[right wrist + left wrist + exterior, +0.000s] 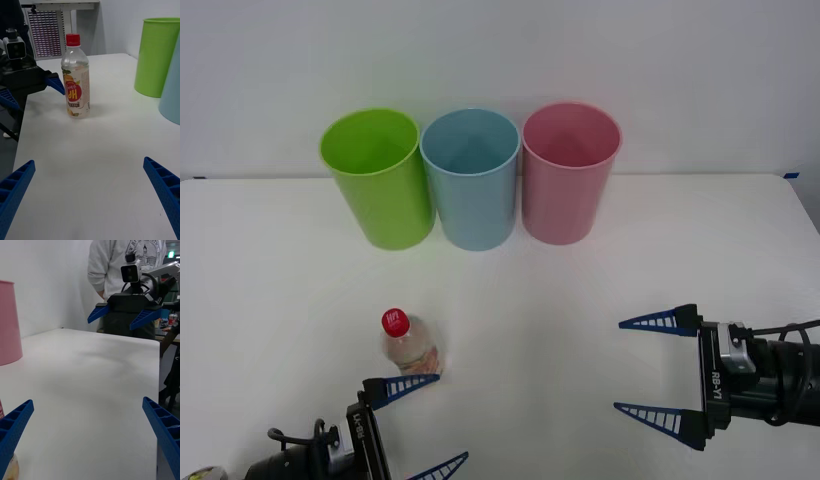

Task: Put cans in the blue bin and PET bottles in the pink bin and trash in the green bin.

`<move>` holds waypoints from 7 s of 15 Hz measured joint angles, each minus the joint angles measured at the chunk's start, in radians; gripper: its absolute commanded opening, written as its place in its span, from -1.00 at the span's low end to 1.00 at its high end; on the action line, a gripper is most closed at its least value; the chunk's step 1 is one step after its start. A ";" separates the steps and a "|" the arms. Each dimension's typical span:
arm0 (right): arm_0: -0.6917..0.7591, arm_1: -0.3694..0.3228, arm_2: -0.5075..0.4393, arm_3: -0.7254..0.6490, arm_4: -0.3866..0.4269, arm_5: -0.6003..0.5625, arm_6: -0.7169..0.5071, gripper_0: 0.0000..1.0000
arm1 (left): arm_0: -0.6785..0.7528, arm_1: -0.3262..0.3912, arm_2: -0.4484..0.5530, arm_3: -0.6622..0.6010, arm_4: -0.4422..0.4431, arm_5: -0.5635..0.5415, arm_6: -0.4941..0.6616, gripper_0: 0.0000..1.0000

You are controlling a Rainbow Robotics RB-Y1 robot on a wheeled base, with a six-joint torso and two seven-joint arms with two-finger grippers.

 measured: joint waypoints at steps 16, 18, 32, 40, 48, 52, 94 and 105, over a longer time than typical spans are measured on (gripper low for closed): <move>0.000 0.000 0.000 0.000 0.000 0.000 0.000 1.00 | 0.067 0.036 0.079 0.000 0.054 -0.027 -0.021 1.00; 0.000 0.000 0.000 0.000 0.000 0.000 0.000 1.00 | 0.073 0.037 0.098 0.000 0.054 -0.033 -0.018 1.00; 0.000 0.000 0.000 0.000 0.000 0.000 0.000 1.00 | 0.105 0.061 0.248 0.000 0.052 -0.044 0.016 1.00; 0.000 0.000 0.000 0.000 0.000 0.000 0.000 1.00 | 0.099 0.056 0.249 0.000 0.048 -0.041 0.026 1.00; 0.000 0.000 0.000 0.000 0.000 0.000 0.000 1.00 | 0.063 0.024 0.243 0.000 0.008 0.019 0.028 1.00; 0.000 0.000 0.000 0.000 0.000 0.000 0.000 1.00 | 0.042 0.016 0.223 0.000 0.008 0.050 0.031 1.00; 0.000 0.000 0.000 0.000 0.000 0.000 0.000 1.00 | -0.092 -0.077 0.088 0.000 0.005 0.285 0.029 -1.00; 0.000 0.000 0.000 0.000 0.000 0.000 0.000 1.00 | -0.108 -0.071 0.114 -0.007 0.004 0.283 0.033 -1.00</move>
